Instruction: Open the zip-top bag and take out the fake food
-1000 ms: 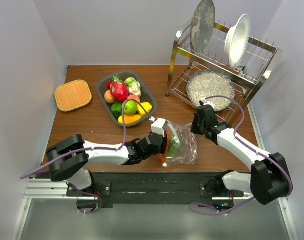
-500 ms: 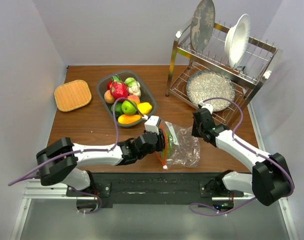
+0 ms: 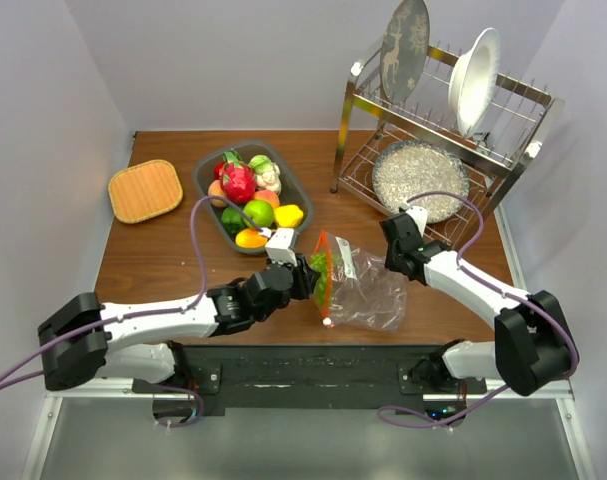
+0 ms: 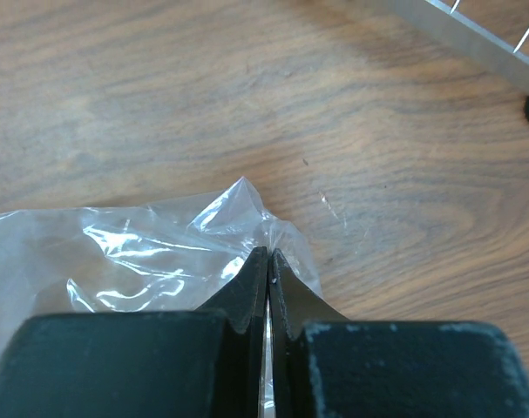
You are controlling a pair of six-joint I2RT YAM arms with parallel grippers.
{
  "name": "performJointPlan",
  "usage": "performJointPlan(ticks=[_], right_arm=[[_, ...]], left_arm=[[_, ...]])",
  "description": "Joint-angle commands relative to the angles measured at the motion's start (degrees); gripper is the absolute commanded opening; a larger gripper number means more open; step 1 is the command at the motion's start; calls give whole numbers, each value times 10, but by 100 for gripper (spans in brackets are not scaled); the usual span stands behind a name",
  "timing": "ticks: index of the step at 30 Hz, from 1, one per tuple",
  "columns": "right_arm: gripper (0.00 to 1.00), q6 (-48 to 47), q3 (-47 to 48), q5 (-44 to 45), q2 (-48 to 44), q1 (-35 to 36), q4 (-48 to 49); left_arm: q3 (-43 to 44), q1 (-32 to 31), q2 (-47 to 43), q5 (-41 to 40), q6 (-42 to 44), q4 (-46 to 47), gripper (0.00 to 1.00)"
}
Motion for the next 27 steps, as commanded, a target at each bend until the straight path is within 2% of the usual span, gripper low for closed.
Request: performJointPlan(ticks=[1, 14, 17, 22, 27], right_arm=[[0, 15, 32, 44, 7, -2, -14], [0, 26, 42, 18, 38, -8, -12], [0, 25, 37, 14, 33, -9, -14], [0, 22, 31, 6, 20, -9, -16], [0, 19, 32, -2, 21, -8, -15]], left_arm=[[-12, 14, -48, -46, -17, -15, 34], [17, 51, -103, -81, 8, -48, 34], [50, 80, -85, -87, 35, -51, 34], [100, 175, -45, -44, 81, -40, 34], [178, 235, 47, -15, 101, -29, 34]])
